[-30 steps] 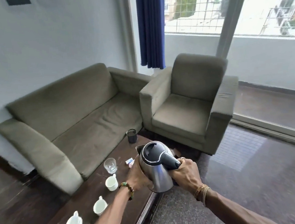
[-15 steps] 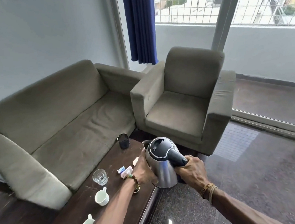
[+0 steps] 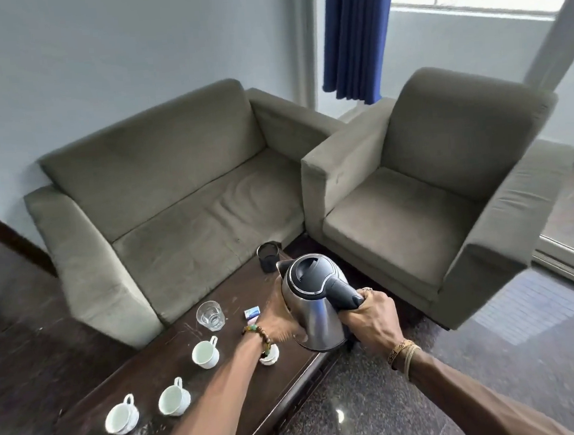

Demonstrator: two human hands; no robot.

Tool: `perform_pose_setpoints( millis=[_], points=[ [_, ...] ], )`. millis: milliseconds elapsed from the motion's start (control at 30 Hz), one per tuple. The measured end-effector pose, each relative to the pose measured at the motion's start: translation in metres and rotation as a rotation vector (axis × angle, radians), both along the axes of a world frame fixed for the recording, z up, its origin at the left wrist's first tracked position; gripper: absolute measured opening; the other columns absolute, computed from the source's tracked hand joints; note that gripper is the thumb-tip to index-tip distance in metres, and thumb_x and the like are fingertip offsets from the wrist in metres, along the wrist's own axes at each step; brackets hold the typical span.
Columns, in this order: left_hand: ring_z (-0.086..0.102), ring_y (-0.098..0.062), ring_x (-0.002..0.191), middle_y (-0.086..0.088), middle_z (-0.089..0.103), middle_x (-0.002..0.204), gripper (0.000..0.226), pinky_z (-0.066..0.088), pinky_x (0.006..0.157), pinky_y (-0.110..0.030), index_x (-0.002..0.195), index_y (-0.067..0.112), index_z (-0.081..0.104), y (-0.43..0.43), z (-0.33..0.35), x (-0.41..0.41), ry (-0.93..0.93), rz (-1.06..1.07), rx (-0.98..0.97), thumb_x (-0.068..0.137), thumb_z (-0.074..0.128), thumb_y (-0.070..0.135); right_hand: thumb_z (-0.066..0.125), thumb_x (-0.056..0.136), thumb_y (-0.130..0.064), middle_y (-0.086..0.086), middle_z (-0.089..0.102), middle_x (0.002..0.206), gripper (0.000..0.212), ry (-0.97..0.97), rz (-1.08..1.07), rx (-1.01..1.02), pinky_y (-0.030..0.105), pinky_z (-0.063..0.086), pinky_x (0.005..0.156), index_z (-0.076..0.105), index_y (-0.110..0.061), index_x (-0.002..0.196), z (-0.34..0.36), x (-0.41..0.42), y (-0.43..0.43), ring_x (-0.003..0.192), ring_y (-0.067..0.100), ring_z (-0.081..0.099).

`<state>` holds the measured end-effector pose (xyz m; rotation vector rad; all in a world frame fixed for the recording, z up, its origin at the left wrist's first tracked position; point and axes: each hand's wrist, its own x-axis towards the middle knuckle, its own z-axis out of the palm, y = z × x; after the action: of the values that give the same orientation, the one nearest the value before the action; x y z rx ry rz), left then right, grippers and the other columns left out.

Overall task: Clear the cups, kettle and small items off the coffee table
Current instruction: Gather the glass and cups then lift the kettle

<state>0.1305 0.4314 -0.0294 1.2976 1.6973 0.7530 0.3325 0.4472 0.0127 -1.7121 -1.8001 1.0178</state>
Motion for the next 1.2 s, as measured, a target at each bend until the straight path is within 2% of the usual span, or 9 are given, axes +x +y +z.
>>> perform_pose_setpoints(
  millis=[67, 167, 367, 467, 533, 900, 967, 1100, 1200],
  points=[
    [0.06, -0.02, 0.1, -0.001, 0.056, 0.116, 0.126, 0.052, 0.06, -0.021, 0.134, 0.039, 0.017, 0.005, 0.004, -0.005, 0.004, 0.034, 0.006, 0.03, 0.08, 0.008, 0.06, 0.057, -0.045, -0.005, 0.047, 0.047, 0.033, -0.029, 0.05, 0.044, 0.032, 0.039, 0.049, 0.048, -0.015, 0.051, 0.001, -0.005, 0.012, 0.048, 0.019, 0.047],
    [0.057, -0.019, 0.106, -0.001, 0.052, 0.122, 0.129, 0.057, 0.067, -0.027, 0.14, 0.024, 0.02, 0.004, 0.001, -0.017, -0.032, 0.101, 0.042, 0.029, 0.082, 0.005, 0.062, 0.057, -0.042, -0.005, 0.046, 0.046, 0.031, -0.053, 0.101, 0.055, 0.028, 0.036, 0.048, 0.043, -0.019, 0.048, -0.003, -0.019, 0.024, 0.046, 0.014, 0.043],
    [0.05, 0.004, 0.102, 0.013, 0.05, 0.117, 0.121, 0.042, 0.07, 0.001, 0.132, 0.018, 0.031, -0.002, -0.019, -0.062, -0.01, 0.139, 0.036, 0.023, 0.084, 0.015, 0.068, 0.059, -0.04, 0.005, 0.061, 0.052, 0.029, -0.068, 0.17, -0.02, 0.035, 0.049, 0.049, 0.056, -0.013, 0.057, -0.021, -0.062, 0.033, 0.047, 0.019, 0.056],
    [0.053, -0.005, 0.106, 0.012, 0.049, 0.117, 0.121, 0.051, 0.087, -0.017, 0.127, 0.024, 0.029, -0.01, -0.033, -0.094, 0.033, 0.168, -0.041, 0.022, 0.088, 0.02, 0.066, 0.054, -0.041, 0.005, 0.064, 0.051, 0.032, -0.071, 0.188, -0.05, 0.038, 0.054, 0.049, 0.059, -0.01, 0.06, -0.03, -0.093, 0.032, 0.05, 0.021, 0.065],
    [0.057, -0.009, 0.107, 0.012, 0.052, 0.116, 0.116, 0.056, 0.087, -0.031, 0.12, 0.034, 0.029, -0.013, -0.036, -0.112, 0.045, 0.194, -0.075, 0.021, 0.088, 0.023, 0.066, 0.052, -0.039, 0.003, 0.064, 0.048, 0.03, -0.042, 0.193, -0.088, 0.042, 0.056, 0.049, 0.059, -0.01, 0.058, -0.036, -0.112, 0.034, 0.048, 0.021, 0.067],
    [0.054, -0.015, 0.114, 0.006, 0.052, 0.123, 0.125, 0.051, 0.096, -0.035, 0.13, 0.021, 0.03, -0.021, -0.033, -0.199, -0.046, 0.339, -0.029, 0.021, 0.09, 0.015, 0.073, 0.06, -0.029, 0.011, 0.064, 0.055, 0.028, -0.121, 0.352, -0.025, 0.046, 0.057, 0.059, 0.058, -0.005, 0.062, -0.045, -0.209, 0.053, 0.06, 0.039, 0.065],
    [0.053, -0.015, 0.115, 0.005, 0.052, 0.124, 0.124, 0.049, 0.098, -0.031, 0.129, 0.017, 0.033, -0.02, -0.035, -0.207, -0.046, 0.378, -0.029, 0.018, 0.089, 0.019, 0.071, 0.057, -0.032, 0.012, 0.063, 0.055, 0.029, -0.13, 0.384, -0.011, 0.045, 0.056, 0.058, 0.056, -0.007, 0.063, -0.048, -0.219, 0.058, 0.059, 0.039, 0.064],
    [0.05, -0.008, 0.107, 0.023, 0.045, 0.113, 0.115, 0.038, 0.08, 0.003, 0.121, 0.026, 0.032, -0.023, -0.05, -0.213, -0.081, 0.447, -0.035, 0.023, 0.091, 0.009, 0.066, 0.052, -0.036, 0.01, 0.061, 0.053, 0.026, -0.141, 0.463, -0.009, 0.042, 0.055, 0.053, 0.057, -0.016, 0.067, -0.065, -0.233, 0.07, 0.057, 0.038, 0.061],
    [0.049, -0.009, 0.106, 0.021, 0.043, 0.111, 0.114, 0.037, 0.075, 0.005, 0.124, 0.018, 0.032, -0.023, -0.063, -0.211, -0.124, 0.518, -0.043, 0.027, 0.091, 0.004, 0.069, 0.052, -0.039, 0.009, 0.061, 0.052, 0.035, -0.159, 0.527, -0.065, 0.042, 0.055, 0.052, 0.054, -0.009, 0.06, -0.079, -0.239, 0.082, 0.054, 0.036, 0.061]
  ],
)
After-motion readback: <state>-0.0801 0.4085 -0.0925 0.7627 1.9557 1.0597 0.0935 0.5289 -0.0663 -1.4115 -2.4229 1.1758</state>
